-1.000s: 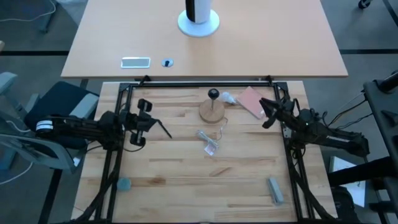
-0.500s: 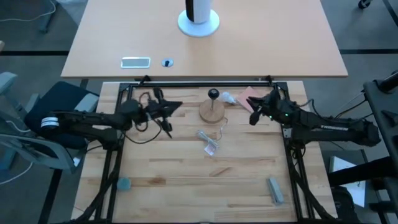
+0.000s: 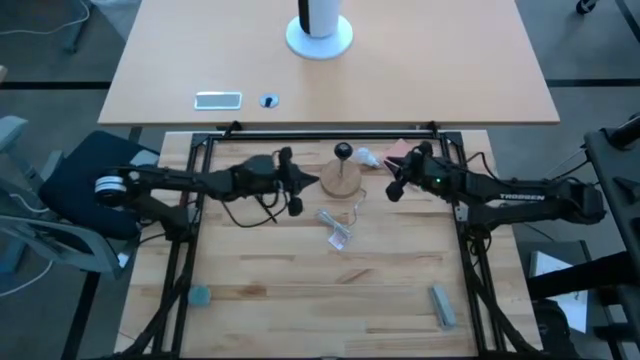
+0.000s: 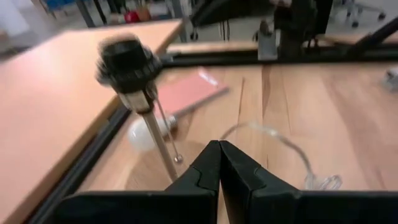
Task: Screw lightbulb
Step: Insert the lightbulb into the lamp
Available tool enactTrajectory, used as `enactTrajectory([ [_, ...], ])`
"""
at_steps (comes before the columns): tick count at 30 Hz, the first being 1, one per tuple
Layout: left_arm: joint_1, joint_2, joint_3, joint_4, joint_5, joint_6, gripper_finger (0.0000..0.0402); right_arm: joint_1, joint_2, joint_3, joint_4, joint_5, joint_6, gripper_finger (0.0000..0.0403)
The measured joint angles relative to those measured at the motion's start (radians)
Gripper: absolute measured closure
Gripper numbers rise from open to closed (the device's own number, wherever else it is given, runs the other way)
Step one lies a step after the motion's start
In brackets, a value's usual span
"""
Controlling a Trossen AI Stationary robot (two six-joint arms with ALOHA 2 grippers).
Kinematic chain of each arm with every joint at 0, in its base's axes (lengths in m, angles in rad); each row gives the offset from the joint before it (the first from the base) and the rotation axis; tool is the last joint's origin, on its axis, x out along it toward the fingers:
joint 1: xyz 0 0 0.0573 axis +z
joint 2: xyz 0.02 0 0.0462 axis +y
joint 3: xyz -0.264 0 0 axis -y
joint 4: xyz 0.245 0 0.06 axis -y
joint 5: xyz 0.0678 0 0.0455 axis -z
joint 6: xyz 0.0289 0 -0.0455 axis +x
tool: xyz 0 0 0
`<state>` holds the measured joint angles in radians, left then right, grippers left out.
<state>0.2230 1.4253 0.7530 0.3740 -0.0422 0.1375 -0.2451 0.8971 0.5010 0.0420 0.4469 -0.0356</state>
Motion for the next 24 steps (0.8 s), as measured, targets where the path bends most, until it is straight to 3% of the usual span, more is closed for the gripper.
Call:
enactTrajectory([
  [7, 0.000, 0.118, 0.053, 0.000, -0.002, 0.000, 0.0401, 0.000, 0.069, 0.007, -0.001, 0.000, -0.168, 0.0356],
  [24, 0.001, 0.144, 0.006, -0.017, -0.055, -0.097, 0.0401, -0.006, 0.316, 0.026, 0.014, -0.003, -0.099, 0.0350],
])
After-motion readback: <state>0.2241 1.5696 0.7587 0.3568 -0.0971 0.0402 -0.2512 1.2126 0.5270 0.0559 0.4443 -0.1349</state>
